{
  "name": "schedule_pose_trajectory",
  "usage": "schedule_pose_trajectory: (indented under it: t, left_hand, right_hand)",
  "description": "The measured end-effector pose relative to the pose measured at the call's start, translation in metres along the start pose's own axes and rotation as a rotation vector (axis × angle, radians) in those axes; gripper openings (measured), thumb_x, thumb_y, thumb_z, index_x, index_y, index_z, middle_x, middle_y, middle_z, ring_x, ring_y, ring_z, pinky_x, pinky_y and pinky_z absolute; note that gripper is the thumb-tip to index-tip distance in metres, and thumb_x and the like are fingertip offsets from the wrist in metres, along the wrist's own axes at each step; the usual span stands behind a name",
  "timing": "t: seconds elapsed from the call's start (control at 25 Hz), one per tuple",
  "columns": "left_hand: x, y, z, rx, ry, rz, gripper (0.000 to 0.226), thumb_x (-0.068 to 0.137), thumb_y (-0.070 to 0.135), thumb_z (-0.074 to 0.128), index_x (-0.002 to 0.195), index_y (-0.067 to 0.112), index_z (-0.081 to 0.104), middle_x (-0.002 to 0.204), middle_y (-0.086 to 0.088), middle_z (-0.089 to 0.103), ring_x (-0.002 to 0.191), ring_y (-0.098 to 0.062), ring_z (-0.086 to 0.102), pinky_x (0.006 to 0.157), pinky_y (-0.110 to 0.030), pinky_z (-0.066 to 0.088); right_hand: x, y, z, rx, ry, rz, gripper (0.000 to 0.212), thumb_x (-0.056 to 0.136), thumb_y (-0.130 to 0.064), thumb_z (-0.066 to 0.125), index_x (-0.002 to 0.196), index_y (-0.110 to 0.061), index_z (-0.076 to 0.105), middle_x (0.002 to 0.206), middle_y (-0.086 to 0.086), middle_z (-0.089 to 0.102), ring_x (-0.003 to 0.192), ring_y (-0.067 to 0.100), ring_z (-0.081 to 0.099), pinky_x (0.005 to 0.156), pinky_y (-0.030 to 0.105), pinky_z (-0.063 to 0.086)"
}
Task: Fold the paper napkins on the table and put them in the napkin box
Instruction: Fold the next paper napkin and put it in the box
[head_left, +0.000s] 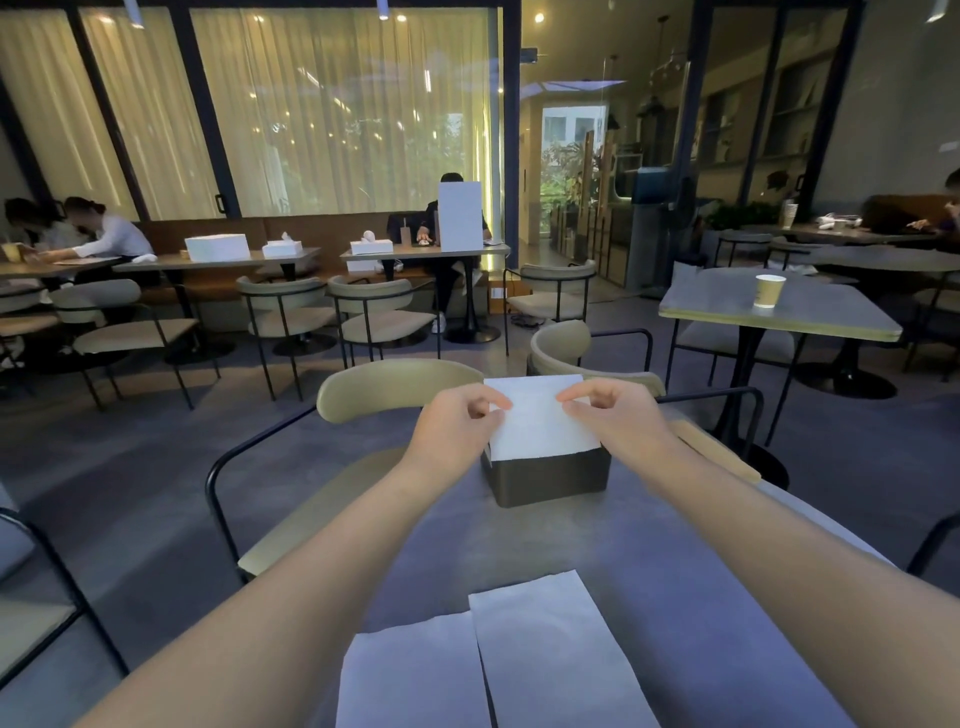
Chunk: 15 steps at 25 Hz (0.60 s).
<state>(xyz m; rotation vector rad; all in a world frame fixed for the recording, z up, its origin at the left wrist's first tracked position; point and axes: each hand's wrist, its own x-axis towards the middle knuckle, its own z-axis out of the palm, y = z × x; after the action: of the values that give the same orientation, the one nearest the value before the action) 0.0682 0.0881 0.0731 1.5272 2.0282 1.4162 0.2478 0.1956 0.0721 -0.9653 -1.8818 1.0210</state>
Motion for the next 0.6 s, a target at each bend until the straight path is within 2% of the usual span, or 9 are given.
schedule_pose_trajectory:
  t: [0.04, 0.12, 0.2, 0.28, 0.36, 0.44, 0.52, 0.6]
  left_hand:
    - [0.006, -0.002, 0.001, 0.059, 0.007, -0.009, 0.017, 0.094, 0.012, 0.063, 0.097, 0.021, 0.078, 0.086, -0.002, 0.07, 0.077, -0.015, 0.061, 0.069, -0.024, 0.047]
    - [0.019, -0.006, 0.005, 0.153, -0.027, -0.037, 0.019, 0.093, 0.014, 0.06, 0.093, 0.024, 0.076, 0.097, 0.0, 0.075, 0.092, -0.018, 0.069, 0.079, -0.03, 0.054]
    - [0.029, -0.009, 0.01, 0.264, -0.107, -0.045, 0.023, 0.093, 0.018, 0.053, 0.089, 0.02, 0.076, 0.095, 0.003, 0.078, 0.099, -0.021, 0.069, 0.083, -0.034, 0.055]
    - [0.035, -0.014, 0.015, 0.371, -0.168, -0.03, 0.032, 0.091, 0.021, 0.045, 0.087, 0.012, 0.075, 0.087, 0.0, 0.079, 0.103, -0.027, 0.064, 0.08, -0.037, 0.053]
    - [0.039, -0.021, 0.021, 0.418, -0.217, -0.016, 0.035, 0.091, 0.019, 0.04, 0.089, 0.007, 0.073, 0.095, -0.007, 0.077, 0.108, -0.03, 0.056, 0.084, -0.041, 0.051]
    - [0.041, -0.026, 0.024, 0.446, -0.237, -0.002, 0.034, 0.095, 0.017, 0.042, 0.093, 0.007, 0.074, 0.108, -0.01, 0.071, 0.112, -0.029, 0.048, 0.091, -0.04, 0.048]
    - [0.04, -0.029, 0.023, 0.419, -0.198, 0.025, 0.031, 0.098, 0.02, 0.047, 0.097, 0.016, 0.077, 0.11, -0.006, 0.06, 0.113, -0.026, 0.044, 0.094, -0.033, 0.042]
    - [0.035, -0.029, 0.02, 0.363, -0.155, 0.038, 0.026, 0.099, 0.023, 0.052, 0.103, 0.023, 0.078, 0.106, 0.0, 0.049, 0.111, -0.023, 0.043, 0.094, -0.027, 0.036]
  right_hand:
    - [0.007, 0.002, 0.003, -0.056, 0.01, -0.013, 0.026, 0.097, -0.015, 0.069, 0.081, -0.033, 0.076, 0.095, 0.009, 0.068, 0.089, 0.021, 0.061, 0.078, 0.03, 0.047]
    - [0.023, 0.01, 0.009, -0.184, 0.046, -0.004, 0.03, 0.098, -0.02, 0.066, 0.076, -0.039, 0.073, 0.097, -0.002, 0.074, 0.101, 0.023, 0.067, 0.094, 0.037, 0.052]
    - [0.035, 0.015, 0.011, -0.365, 0.077, 0.033, 0.026, 0.1, -0.024, 0.061, 0.083, -0.036, 0.076, 0.099, -0.006, 0.076, 0.106, 0.023, 0.066, 0.105, 0.044, 0.042]
    - [0.043, 0.019, 0.013, -0.504, 0.093, 0.047, 0.024, 0.101, -0.026, 0.058, 0.096, -0.032, 0.08, 0.102, -0.006, 0.079, 0.108, 0.022, 0.064, 0.098, 0.037, 0.029]
    - [0.047, 0.023, 0.015, -0.558, 0.067, 0.037, 0.024, 0.101, -0.028, 0.058, 0.099, -0.034, 0.081, 0.103, -0.007, 0.079, 0.11, 0.022, 0.063, 0.091, 0.036, 0.023]
    - [0.049, 0.027, 0.017, -0.59, 0.04, 0.028, 0.023, 0.101, -0.03, 0.058, 0.099, -0.037, 0.08, 0.104, -0.006, 0.078, 0.111, 0.024, 0.062, 0.091, 0.038, 0.026]
    - [0.048, 0.03, 0.018, -0.623, 0.042, 0.02, 0.023, 0.101, -0.031, 0.06, 0.095, -0.037, 0.081, 0.107, -0.004, 0.073, 0.111, 0.026, 0.059, 0.087, 0.038, 0.027]
    - [0.042, 0.028, 0.015, -0.617, 0.059, -0.012, 0.028, 0.098, -0.027, 0.061, 0.079, -0.036, 0.079, 0.107, -0.001, 0.065, 0.11, 0.027, 0.055, 0.086, 0.038, 0.03]
